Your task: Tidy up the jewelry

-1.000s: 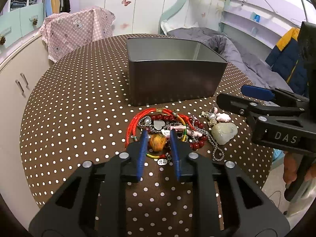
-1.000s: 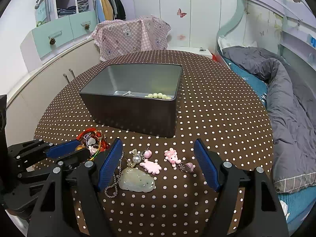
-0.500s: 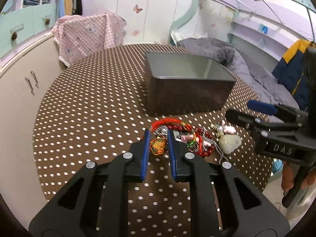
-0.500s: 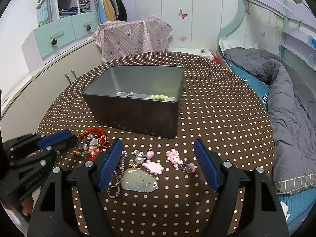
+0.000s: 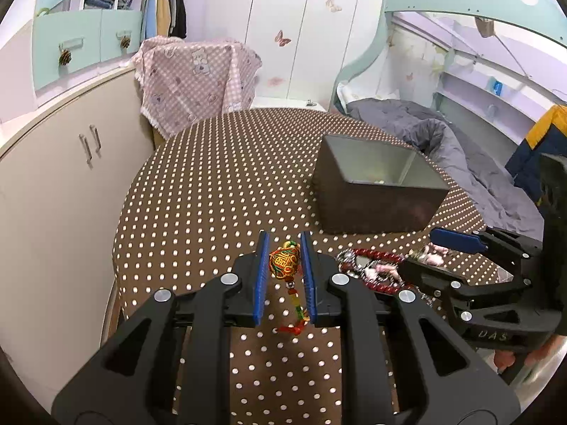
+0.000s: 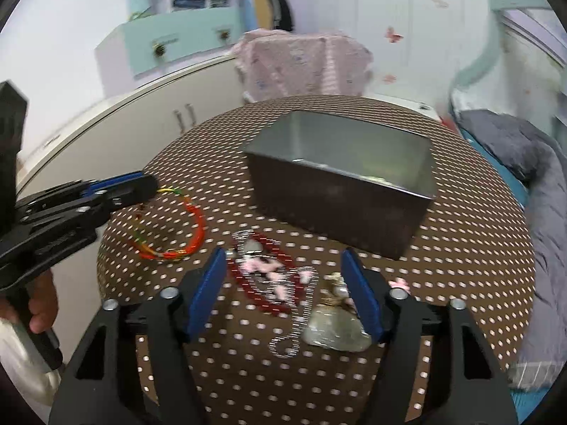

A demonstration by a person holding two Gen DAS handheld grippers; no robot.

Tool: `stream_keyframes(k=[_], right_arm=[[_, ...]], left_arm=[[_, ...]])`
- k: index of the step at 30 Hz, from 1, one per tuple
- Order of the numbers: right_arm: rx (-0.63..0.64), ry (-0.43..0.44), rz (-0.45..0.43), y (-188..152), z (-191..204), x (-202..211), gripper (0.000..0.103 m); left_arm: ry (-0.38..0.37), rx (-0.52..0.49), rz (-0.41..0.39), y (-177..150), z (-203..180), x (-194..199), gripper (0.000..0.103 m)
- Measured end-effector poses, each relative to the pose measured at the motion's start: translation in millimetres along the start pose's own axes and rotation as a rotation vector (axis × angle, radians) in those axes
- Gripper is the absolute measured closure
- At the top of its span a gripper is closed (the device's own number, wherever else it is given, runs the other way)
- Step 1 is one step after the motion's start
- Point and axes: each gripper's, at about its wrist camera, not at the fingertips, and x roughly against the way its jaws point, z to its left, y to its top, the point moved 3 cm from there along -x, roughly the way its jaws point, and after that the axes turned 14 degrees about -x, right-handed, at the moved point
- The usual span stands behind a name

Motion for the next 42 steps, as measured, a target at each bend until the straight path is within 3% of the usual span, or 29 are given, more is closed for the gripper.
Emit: stream_keyframes(k=[12,24,33,42], right_arm=[[0.038,-0.027,0.063,-2.9,0.8,-29.7,0.078],[0.050,0.048,0.065,-2.3,8.7,-20.3,0.083],[0.067,-0.005,0.084,-5.2,6.9,-29.8,0.091],[0.125,-0.056,0.079,-13.2,9.3,-29.9,0.091]], left_arm=[[0.000,-0.025,0.044,-9.3,-7.3,-13.5,0.085],[-0.011,-0.023,0.051,-8.1,-6.3,-20.2,0.085],[-0.020,-0.010,0.051,-11.3,-4.6,-20.5,0.085],[-0.028,-0.006,0.048,-13.0,-3.3,-21.3,0.085]])
